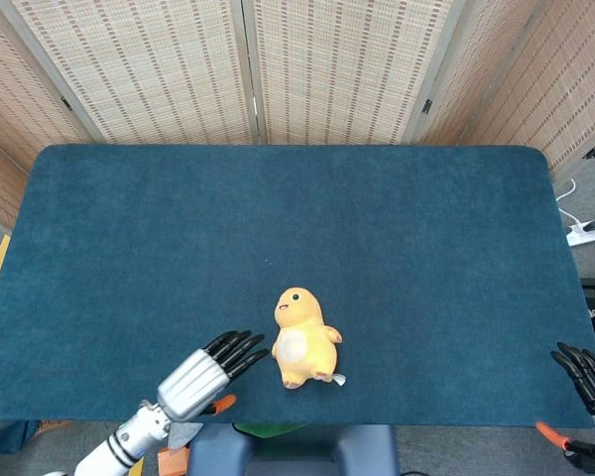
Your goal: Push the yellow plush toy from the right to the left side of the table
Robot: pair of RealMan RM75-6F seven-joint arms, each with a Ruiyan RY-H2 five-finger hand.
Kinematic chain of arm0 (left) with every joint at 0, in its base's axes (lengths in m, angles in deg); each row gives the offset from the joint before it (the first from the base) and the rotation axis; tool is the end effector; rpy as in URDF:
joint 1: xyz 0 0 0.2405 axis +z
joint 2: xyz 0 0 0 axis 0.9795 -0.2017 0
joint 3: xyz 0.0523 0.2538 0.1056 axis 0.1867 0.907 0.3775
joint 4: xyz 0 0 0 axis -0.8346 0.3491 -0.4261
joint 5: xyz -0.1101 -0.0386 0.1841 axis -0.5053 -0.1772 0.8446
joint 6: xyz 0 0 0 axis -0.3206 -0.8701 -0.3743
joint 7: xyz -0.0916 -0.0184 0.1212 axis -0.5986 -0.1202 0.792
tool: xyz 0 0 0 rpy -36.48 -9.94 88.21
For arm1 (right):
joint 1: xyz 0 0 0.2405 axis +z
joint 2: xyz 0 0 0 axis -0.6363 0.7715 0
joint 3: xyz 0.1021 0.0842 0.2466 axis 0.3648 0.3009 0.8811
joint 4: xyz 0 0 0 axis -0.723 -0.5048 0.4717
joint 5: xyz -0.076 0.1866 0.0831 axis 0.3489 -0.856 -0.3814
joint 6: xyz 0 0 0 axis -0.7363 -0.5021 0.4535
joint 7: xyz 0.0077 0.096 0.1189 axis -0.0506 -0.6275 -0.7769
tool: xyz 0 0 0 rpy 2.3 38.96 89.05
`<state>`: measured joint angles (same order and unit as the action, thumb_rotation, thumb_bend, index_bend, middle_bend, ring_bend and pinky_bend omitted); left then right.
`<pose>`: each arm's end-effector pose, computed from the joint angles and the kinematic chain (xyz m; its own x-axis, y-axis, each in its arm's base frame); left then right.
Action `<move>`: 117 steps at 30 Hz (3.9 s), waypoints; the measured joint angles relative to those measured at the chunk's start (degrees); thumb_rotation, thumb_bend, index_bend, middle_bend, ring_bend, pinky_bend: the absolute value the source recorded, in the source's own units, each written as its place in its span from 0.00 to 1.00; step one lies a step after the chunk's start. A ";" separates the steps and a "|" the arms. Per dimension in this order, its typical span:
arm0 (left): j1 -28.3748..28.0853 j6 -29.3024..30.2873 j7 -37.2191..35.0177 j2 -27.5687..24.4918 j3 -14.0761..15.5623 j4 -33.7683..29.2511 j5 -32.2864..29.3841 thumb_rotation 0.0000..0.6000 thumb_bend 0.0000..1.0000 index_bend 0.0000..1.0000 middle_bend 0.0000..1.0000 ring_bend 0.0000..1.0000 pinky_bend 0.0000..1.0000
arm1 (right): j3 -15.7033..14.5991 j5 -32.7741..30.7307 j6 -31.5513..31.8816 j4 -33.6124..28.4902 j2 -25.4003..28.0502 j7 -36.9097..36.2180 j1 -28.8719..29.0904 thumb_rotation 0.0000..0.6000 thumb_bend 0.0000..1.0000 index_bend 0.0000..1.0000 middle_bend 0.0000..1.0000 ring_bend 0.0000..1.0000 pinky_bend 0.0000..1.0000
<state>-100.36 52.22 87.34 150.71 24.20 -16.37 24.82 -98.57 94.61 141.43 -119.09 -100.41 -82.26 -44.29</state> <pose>-0.1402 0.2082 -0.0085 0.4649 0.1508 0.8724 0.6433 -0.7346 -0.2158 -0.4095 -0.0750 0.1769 0.1671 -0.0823 0.9825 -0.9772 -0.1460 0.1540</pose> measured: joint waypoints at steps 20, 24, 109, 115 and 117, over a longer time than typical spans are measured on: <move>-15.77 -13.60 15.63 21.35 -7.87 12.95 -19.04 1.00 0.25 0.00 0.00 0.00 0.14 | 4.23 -2.18 -5.63 8.00 -1.63 -11.69 -1.52 1.00 0.09 0.00 0.00 0.00 0.00; -17.06 -14.20 16.37 22.61 -7.57 15.65 -21.00 1.00 0.25 0.03 0.01 0.00 0.24 | 4.33 -1.54 -5.74 8.21 -1.49 -12.69 -1.70 1.00 0.10 0.00 0.00 0.00 0.00; 5.72 25.76 -17.22 -23.93 17.14 5.85 -3.07 1.00 0.28 0.00 0.00 0.02 0.17 | 0.72 13.01 -4.58 -14.47 2.77 13.01 0.93 1.00 0.13 0.00 0.00 0.00 0.00; 15.09 36.36 -20.11 -23.36 16.81 8.64 -7.98 1.00 0.29 0.00 0.00 0.00 0.15 | 2.64 10.16 -4.42 -17.08 3.13 22.39 -0.37 1.00 0.13 0.00 0.00 0.00 0.00; 18.81 41.01 -23.26 -21.80 16.33 11.46 -10.03 1.00 0.29 0.00 0.00 0.00 0.15 | 3.46 8.60 -4.67 -19.34 3.33 27.43 -0.92 1.00 0.13 0.00 0.00 0.00 0.00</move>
<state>-81.54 93.23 64.09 128.91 40.53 -4.91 14.79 -95.11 103.21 136.77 -138.43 -97.08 -54.83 -45.21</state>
